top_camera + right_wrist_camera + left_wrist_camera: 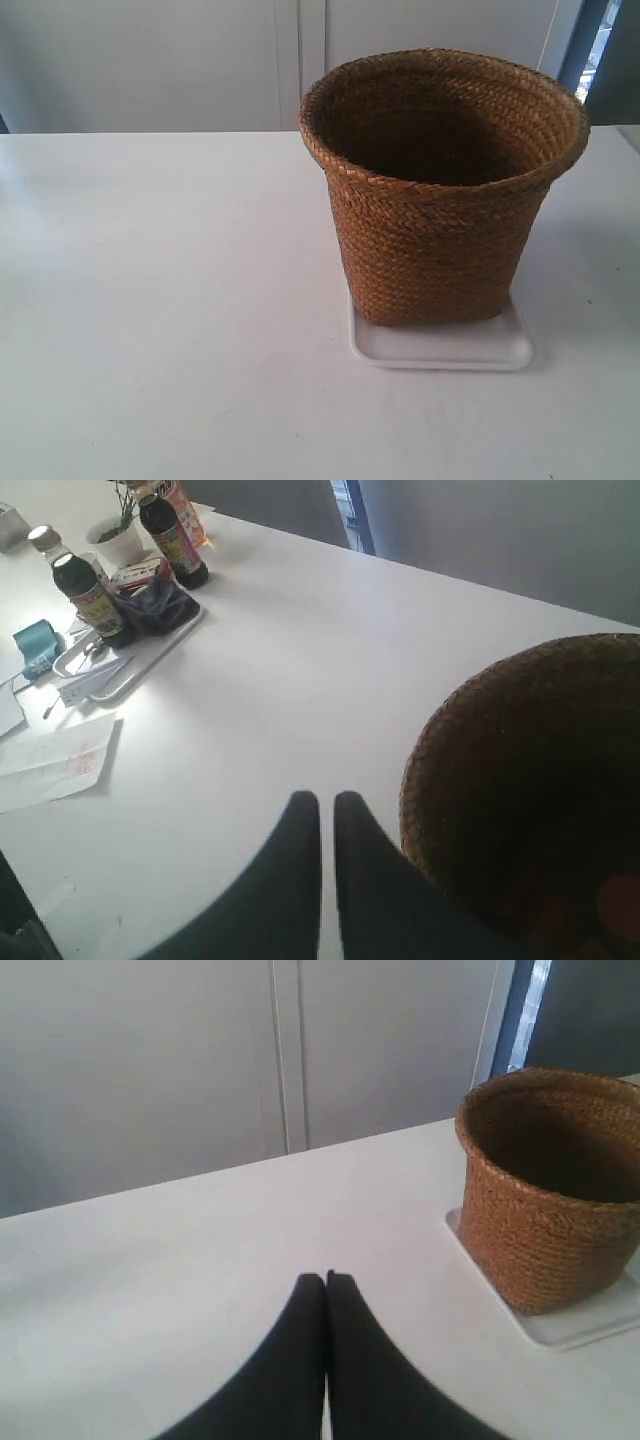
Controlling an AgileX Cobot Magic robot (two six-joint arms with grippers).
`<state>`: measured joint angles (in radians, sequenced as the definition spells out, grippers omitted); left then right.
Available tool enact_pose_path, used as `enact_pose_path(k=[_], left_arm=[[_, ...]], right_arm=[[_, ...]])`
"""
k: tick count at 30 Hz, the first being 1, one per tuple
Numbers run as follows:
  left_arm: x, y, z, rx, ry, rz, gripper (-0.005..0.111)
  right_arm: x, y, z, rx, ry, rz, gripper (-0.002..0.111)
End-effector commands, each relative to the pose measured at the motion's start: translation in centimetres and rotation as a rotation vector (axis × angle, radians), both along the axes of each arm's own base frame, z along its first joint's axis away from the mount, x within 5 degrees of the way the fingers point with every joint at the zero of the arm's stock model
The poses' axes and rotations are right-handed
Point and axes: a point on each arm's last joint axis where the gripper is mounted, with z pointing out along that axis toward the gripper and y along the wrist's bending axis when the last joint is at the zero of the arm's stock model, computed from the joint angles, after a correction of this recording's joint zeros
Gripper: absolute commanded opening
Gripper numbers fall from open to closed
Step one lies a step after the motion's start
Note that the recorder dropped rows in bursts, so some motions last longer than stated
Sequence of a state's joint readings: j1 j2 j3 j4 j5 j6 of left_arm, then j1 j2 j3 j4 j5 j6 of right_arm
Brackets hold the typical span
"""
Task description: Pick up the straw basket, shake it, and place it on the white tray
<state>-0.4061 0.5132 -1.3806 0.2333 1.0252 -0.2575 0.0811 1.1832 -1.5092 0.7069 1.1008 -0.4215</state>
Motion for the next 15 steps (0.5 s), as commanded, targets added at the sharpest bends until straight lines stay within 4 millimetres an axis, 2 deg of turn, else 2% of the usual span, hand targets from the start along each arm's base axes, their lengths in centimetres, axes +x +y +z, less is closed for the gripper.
enact_pose_path(k=[1,5,10,15], left_arm=[[0.0,0.1,-3.1,-0.002,0.04,0.026,0.0],[0.8,-0.3,-6.2,-0.031,0.009,0.019,0.0],[1.4,-0.3,-8.5,-0.078,-0.035,0.044,0.0],[2.1,-0.1,-10.6,-0.011,-0.015,0.09,0.0]], right_arm=[[-2.1,-0.6,-1.2,-0.043,-0.064,-0.039,0.0],[-4.2,-1.9,-3.8,-0.088,-0.158,-0.17,0.0],[-7.3,-3.0,-7.4,-0.138,-0.294,-0.251,0.0],[-9.7,-3.6,-10.9,-0.127,-0.342,-0.313,0.0]])
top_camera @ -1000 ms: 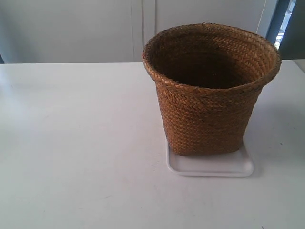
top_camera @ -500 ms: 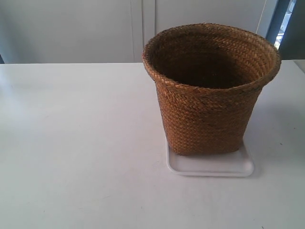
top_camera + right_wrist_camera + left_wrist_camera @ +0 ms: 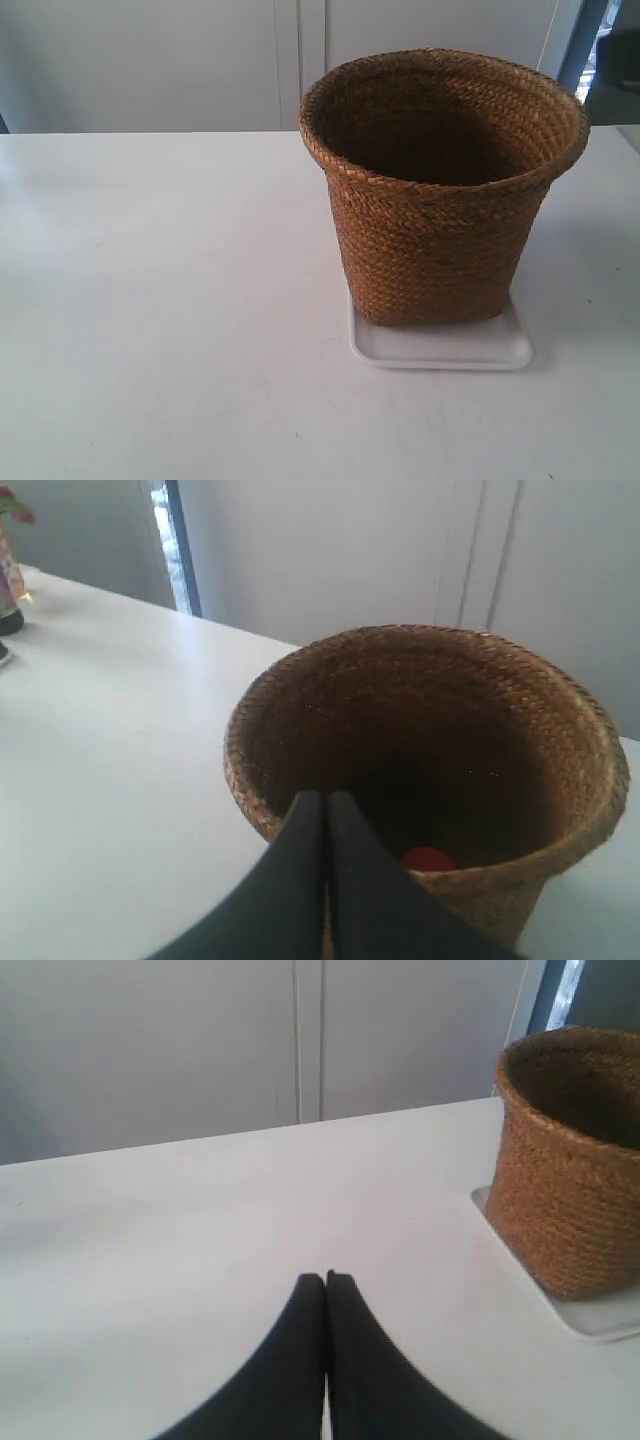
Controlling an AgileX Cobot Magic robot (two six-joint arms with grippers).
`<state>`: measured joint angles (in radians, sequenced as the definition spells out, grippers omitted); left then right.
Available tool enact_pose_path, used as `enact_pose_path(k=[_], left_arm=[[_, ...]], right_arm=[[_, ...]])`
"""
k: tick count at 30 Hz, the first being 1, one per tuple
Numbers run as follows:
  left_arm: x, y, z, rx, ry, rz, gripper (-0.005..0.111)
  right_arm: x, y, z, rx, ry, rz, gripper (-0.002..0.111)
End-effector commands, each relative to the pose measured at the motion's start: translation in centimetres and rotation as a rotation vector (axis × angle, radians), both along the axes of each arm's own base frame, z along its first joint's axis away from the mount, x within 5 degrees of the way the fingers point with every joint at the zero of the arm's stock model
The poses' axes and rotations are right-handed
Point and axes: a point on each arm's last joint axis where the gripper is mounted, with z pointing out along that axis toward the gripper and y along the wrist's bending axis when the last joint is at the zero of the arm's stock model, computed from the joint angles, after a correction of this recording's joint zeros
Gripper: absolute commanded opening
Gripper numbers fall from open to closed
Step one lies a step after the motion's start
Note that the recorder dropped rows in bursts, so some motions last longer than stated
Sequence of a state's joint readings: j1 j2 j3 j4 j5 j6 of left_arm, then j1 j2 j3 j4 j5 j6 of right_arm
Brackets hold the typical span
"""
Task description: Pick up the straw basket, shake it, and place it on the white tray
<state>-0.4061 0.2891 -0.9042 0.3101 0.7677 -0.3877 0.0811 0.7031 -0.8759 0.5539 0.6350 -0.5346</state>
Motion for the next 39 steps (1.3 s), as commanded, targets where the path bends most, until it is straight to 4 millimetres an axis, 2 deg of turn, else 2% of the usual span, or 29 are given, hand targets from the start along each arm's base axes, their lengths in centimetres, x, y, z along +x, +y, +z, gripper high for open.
enact_pose_path(k=[1,6,10,18,21,39], left_arm=[[0.8,0.1,-1.8,0.041,0.006,0.039,0.0],[2.1,-0.6,-4.3,0.064,0.052,0.026,0.0],[3.0,-1.1,-5.9,0.053,0.056,0.015,0.0],[4.1,-2.0,-7.1,0.013,-0.04,-0.032,0.0],[4.1,-2.0,-7.1,0.015,-0.036,-0.031,0.0],[4.1,-2.0,-7.2,0.016,-0.031,-0.03,0.0]], right_arm=[[-1.9,-0.6,-3.2,-0.007,-0.051,-0.051,0.0],[-2.3,-0.7,-6.6,-0.013,0.015,-0.057,0.0],[-2.5,-0.5,-7.9,0.003,0.096,-0.04,0.0],[-2.5,-0.5,-8.3,0.022,0.117,-0.046,0.0],[-2.5,-0.5,-8.3,0.07,0.142,-0.062,0.0],[-2.5,-0.5,-8.3,0.073,0.141,-0.064,0.0]])
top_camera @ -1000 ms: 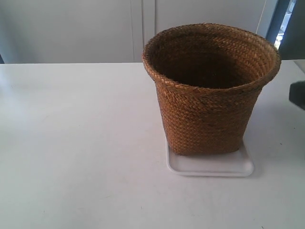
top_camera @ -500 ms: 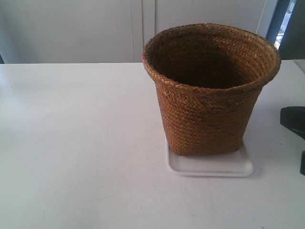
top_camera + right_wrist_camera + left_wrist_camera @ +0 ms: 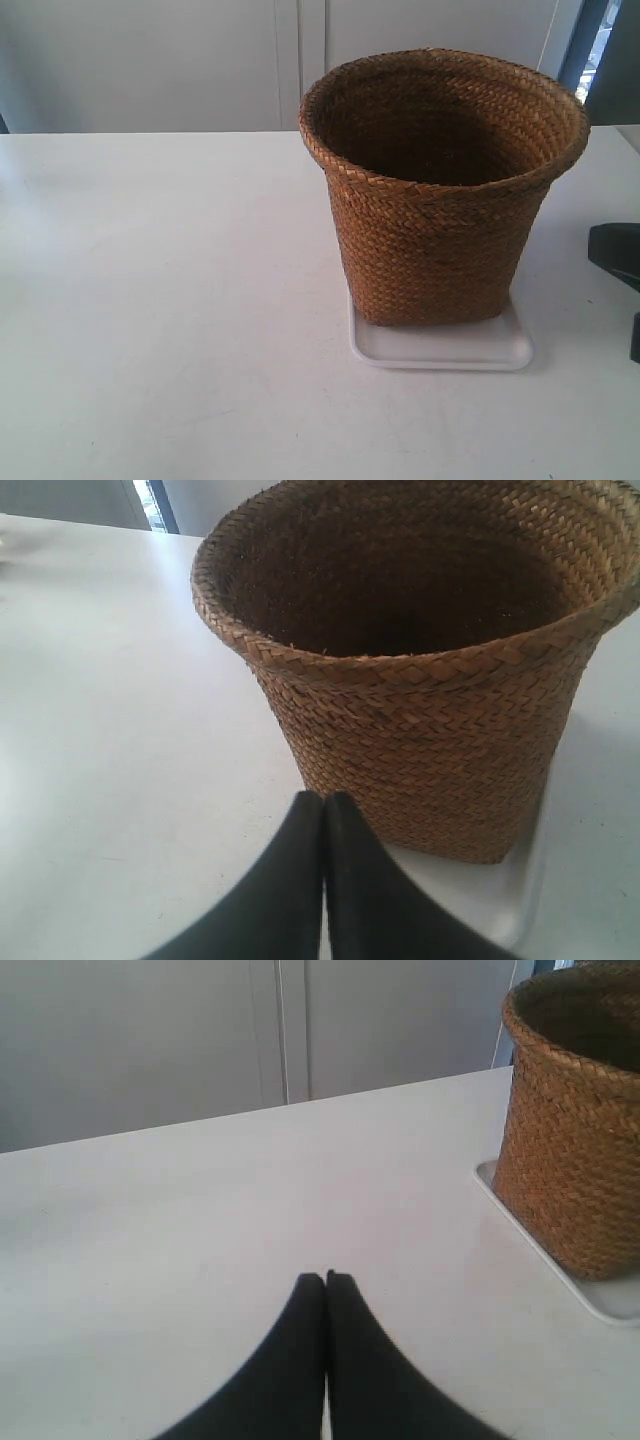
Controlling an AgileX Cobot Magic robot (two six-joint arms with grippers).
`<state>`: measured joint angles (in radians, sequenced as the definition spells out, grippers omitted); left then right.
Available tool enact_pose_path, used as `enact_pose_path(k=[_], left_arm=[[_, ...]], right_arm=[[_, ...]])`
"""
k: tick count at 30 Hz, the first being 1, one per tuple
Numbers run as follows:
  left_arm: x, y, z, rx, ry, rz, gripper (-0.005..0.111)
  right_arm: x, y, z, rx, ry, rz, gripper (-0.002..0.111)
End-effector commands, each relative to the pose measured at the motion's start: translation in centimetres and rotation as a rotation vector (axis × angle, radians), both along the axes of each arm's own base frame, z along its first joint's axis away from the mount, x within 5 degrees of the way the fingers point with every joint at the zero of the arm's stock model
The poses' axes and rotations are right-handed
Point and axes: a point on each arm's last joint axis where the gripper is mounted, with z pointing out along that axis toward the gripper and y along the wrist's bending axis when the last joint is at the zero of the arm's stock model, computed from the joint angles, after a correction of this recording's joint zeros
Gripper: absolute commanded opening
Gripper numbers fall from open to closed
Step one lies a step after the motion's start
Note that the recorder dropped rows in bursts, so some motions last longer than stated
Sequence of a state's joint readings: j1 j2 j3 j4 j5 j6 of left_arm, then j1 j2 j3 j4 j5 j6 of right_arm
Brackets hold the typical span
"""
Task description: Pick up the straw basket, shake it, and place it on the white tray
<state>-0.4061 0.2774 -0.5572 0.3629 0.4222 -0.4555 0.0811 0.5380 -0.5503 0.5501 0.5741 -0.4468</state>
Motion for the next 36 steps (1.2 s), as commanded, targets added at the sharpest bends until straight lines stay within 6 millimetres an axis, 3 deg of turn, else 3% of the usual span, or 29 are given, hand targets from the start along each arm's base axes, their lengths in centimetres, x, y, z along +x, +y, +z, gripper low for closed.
enact_pose_path(k=[1,5,11,14,18,19,24,36], left_arm=[[-0.1,0.1,-0.1,-0.003,-0.012,0.006,0.0],[0.0,0.3,0.0,0.115,-0.042,0.003,0.0],[-0.3,0.3,-0.4,-0.001,-0.002,0.021,0.0],[-0.1,0.2,-1.4,0.01,-0.013,0.022,0.0],[0.6,0.4,-6.0,0.026,-0.069,0.118,0.0],[0.7,0.6,-8.0,0.026,-0.085,0.154,0.0],[0.3,1.0,-13.1,0.024,-0.132,0.231,0.0],[0.0,1.4,-13.3,-0.002,-0.11,0.306,0.0]], right_arm=[[-0.1,0.0,-0.1,0.003,0.001,-0.003,0.0],[-0.1,0.0,-0.1,0.003,0.001,-0.003,0.0],[-0.1,0.0,-0.1,0.003,0.001,-0.003,0.0],[-0.1,0.0,-0.1,0.003,0.001,-0.003,0.0],[-0.1,0.0,-0.1,0.003,0.001,-0.003,0.0],[-0.1,0.0,-0.1,0.003,0.001,-0.003,0.0],[-0.1,0.0,-0.1,0.003,0.001,-0.003,0.0],[-0.1,0.0,-0.1,0.003,-0.001,-0.004,0.0]])
